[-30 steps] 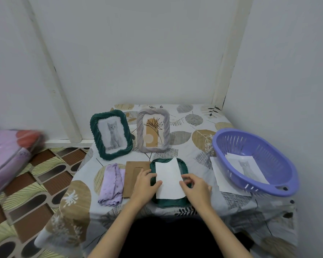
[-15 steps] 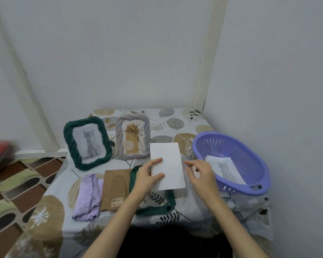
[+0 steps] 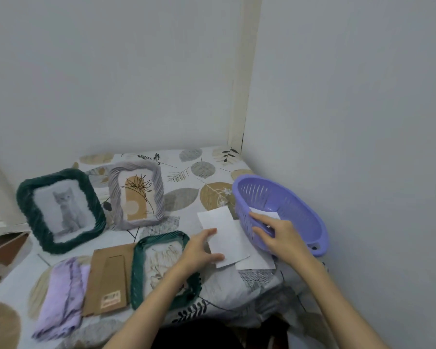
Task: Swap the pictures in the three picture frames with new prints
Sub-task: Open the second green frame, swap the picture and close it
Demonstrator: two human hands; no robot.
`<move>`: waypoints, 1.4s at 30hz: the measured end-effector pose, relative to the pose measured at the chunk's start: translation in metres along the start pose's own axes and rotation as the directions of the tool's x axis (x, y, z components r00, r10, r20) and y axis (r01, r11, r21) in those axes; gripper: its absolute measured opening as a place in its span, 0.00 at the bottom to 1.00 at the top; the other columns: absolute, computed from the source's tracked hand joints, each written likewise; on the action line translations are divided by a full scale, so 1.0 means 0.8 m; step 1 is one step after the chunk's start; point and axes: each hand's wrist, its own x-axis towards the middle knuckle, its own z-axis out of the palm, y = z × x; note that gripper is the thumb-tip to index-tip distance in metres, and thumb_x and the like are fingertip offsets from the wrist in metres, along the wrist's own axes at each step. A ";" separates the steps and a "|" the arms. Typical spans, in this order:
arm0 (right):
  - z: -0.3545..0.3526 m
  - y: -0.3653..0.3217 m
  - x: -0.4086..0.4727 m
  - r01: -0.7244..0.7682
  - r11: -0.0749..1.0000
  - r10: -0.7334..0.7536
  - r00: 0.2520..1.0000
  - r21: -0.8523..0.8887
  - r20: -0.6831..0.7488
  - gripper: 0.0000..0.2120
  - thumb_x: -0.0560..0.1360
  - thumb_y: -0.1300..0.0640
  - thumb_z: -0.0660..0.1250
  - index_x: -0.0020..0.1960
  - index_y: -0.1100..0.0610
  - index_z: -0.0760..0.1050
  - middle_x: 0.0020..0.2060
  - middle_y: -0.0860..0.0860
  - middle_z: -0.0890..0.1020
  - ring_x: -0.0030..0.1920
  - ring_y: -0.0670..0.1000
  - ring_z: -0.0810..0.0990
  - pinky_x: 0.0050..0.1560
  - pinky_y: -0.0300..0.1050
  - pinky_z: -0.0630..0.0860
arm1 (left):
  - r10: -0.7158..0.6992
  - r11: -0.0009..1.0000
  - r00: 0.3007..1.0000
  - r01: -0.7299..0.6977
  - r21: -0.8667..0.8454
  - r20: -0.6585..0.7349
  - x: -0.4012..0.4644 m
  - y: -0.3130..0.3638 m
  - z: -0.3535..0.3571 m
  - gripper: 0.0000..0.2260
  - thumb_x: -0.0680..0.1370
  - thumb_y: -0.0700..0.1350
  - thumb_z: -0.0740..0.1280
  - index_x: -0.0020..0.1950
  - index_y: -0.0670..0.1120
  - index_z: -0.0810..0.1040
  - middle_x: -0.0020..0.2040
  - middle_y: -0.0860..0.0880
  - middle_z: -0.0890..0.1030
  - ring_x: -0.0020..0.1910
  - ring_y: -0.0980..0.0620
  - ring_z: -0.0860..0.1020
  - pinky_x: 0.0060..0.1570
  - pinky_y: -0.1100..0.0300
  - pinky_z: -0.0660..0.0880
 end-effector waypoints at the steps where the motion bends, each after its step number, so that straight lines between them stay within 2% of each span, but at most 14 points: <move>1: -0.005 0.002 0.004 -0.004 0.999 0.005 1.000 0.052 -0.013 0.17 0.75 0.56 0.67 0.63 0.48 0.74 0.58 0.47 0.80 0.49 0.43 0.77 0.49 0.36 0.70 | 0.020 0.999 1.000 -0.021 0.050 0.015 0.003 0.000 0.004 0.34 0.66 0.45 0.76 0.70 0.47 0.67 0.68 0.48 0.70 0.67 0.51 0.69 0.69 0.55 0.64; 5: -0.021 0.005 0.016 -0.038 0.986 0.042 0.999 0.160 -0.024 0.18 0.74 0.59 0.67 0.63 0.51 0.74 0.50 0.49 0.82 0.46 0.46 0.79 0.43 0.27 0.71 | 0.054 0.991 0.997 -0.060 0.116 0.060 0.017 0.004 0.019 0.33 0.67 0.50 0.75 0.69 0.47 0.68 0.69 0.48 0.69 0.70 0.50 0.66 0.69 0.54 0.62; 8: -0.029 0.003 0.019 -0.029 0.978 0.047 0.996 0.207 -0.080 0.17 0.74 0.60 0.68 0.63 0.54 0.75 0.48 0.46 0.81 0.49 0.49 0.80 0.47 0.31 0.74 | 0.076 0.967 0.988 -0.106 0.232 0.133 0.028 0.007 0.029 0.28 0.67 0.57 0.70 0.66 0.51 0.72 0.69 0.49 0.70 0.74 0.48 0.58 0.71 0.48 0.58; 11: -0.028 0.002 0.017 -0.032 0.981 0.044 0.997 0.192 -0.059 0.18 0.74 0.59 0.67 0.63 0.52 0.74 0.51 0.47 0.82 0.50 0.49 0.80 0.51 0.39 0.76 | 0.096 0.896 0.979 -0.164 0.412 0.180 0.036 0.009 0.040 0.22 0.73 0.55 0.68 0.65 0.58 0.71 0.76 0.49 0.57 0.76 0.45 0.46 0.73 0.45 0.46; 15: -0.012 -0.001 0.009 0.018 0.993 -0.018 1.000 0.113 -0.003 0.18 0.75 0.59 0.67 0.65 0.53 0.73 0.59 0.49 0.79 0.57 0.46 0.77 0.55 0.31 0.70 | 0.040 0.843 0.987 -0.116 0.524 0.154 0.036 0.010 0.050 0.23 0.74 0.59 0.65 0.68 0.60 0.66 0.77 0.47 0.43 0.75 0.42 0.37 0.73 0.46 0.40; 19: 0.014 -0.005 -0.004 0.059 0.996 -0.053 0.994 -0.060 0.094 0.19 0.76 0.55 0.64 0.67 0.49 0.71 0.62 0.48 0.78 0.61 0.49 0.75 0.59 0.43 0.71 | 0.116 0.920 0.990 -0.138 0.368 0.080 0.035 0.006 0.045 0.19 0.78 0.55 0.58 0.67 0.51 0.71 0.74 0.44 0.59 0.75 0.40 0.51 0.72 0.53 0.50; 21: 0.027 -0.006 -0.009 0.064 0.987 -0.042 0.988 -0.145 0.148 0.19 0.77 0.53 0.62 0.68 0.48 0.69 0.60 0.50 0.79 0.60 0.52 0.76 0.58 0.46 0.72 | 0.101 0.994 0.988 -0.095 0.053 -0.116 0.035 0.011 0.037 0.15 0.81 0.47 0.56 0.63 0.43 0.74 0.65 0.43 0.72 0.67 0.46 0.68 0.62 0.62 0.61; 23: 0.033 -0.006 -0.013 0.061 0.974 -0.020 0.982 -0.218 0.186 0.19 0.78 0.52 0.61 0.69 0.46 0.67 0.59 0.50 0.79 0.59 0.53 0.76 0.56 0.48 0.72 | -0.006 0.974 0.970 -0.050 -0.223 -0.244 0.034 0.020 0.026 0.13 0.82 0.42 0.54 0.61 0.43 0.74 0.59 0.45 0.76 0.60 0.51 0.73 0.58 0.62 0.66; 26: 0.019 -0.012 -0.008 -0.050 0.998 0.057 0.973 -0.035 0.223 0.19 0.77 0.50 0.62 0.67 0.47 0.69 0.56 0.47 0.79 0.52 0.47 0.77 0.55 0.44 0.72 | -0.023 0.916 0.957 -0.096 -0.390 -0.289 0.029 0.035 0.013 0.13 0.82 0.47 0.53 0.64 0.48 0.70 0.57 0.48 0.76 0.60 0.48 0.74 0.59 0.57 0.69; 28: 0.002 -0.003 0.009 -0.211 0.975 0.195 0.962 0.068 0.189 0.19 0.77 0.51 0.62 0.67 0.51 0.70 0.53 0.50 0.79 0.50 0.46 0.77 0.56 0.43 0.70 | 0.061 0.909 0.970 -0.151 -0.389 -0.234 0.023 0.051 0.009 0.15 0.81 0.50 0.55 0.67 0.52 0.68 0.62 0.50 0.74 0.62 0.52 0.72 0.59 0.62 0.68; 30: -0.009 0.023 0.035 -0.355 0.932 0.362 0.922 -0.074 0.134 0.21 0.77 0.51 0.62 0.68 0.57 0.68 0.59 0.56 0.77 0.60 0.54 0.74 0.59 0.45 0.69 | 0.141 0.939 0.979 -0.179 -0.293 -0.147 0.021 0.059 0.009 0.19 0.78 0.52 0.62 0.68 0.54 0.67 0.66 0.53 0.70 0.65 0.55 0.68 0.62 0.61 0.66; 33: -0.010 0.050 0.059 -0.476 0.786 0.584 0.782 -0.396 0.220 0.24 0.72 0.53 0.69 0.64 0.61 0.67 0.62 0.57 0.73 0.61 0.56 0.73 0.54 0.44 0.71 | 0.192 0.981 0.978 -0.195 -0.020 -0.083 0.025 0.054 0.009 0.25 0.71 0.56 0.70 0.67 0.58 0.69 0.71 0.53 0.65 0.70 0.53 0.63 0.70 0.52 0.61; 37: 0.000 0.056 0.068 -0.522 0.721 0.669 0.694 -0.455 0.264 0.39 0.65 0.60 0.76 0.70 0.59 0.59 0.67 0.57 0.67 0.64 0.57 0.72 0.58 0.48 0.73 | 0.188 0.982 0.979 -0.187 0.015 -0.080 0.024 0.045 0.009 0.27 0.67 0.63 0.70 0.65 0.63 0.69 0.74 0.53 0.62 0.72 0.51 0.60 0.71 0.45 0.60; 42: -0.002 0.059 0.067 -0.572 0.696 0.657 0.751 -0.433 0.064 0.18 0.72 0.66 0.66 0.61 0.63 0.67 0.60 0.58 0.72 0.57 0.60 0.76 0.50 0.49 0.74 | 0.150 0.989 0.987 -0.150 0.005 -0.060 0.020 0.049 0.009 0.29 0.66 0.65 0.69 0.66 0.65 0.67 0.74 0.54 0.61 0.73 0.51 0.59 0.71 0.43 0.59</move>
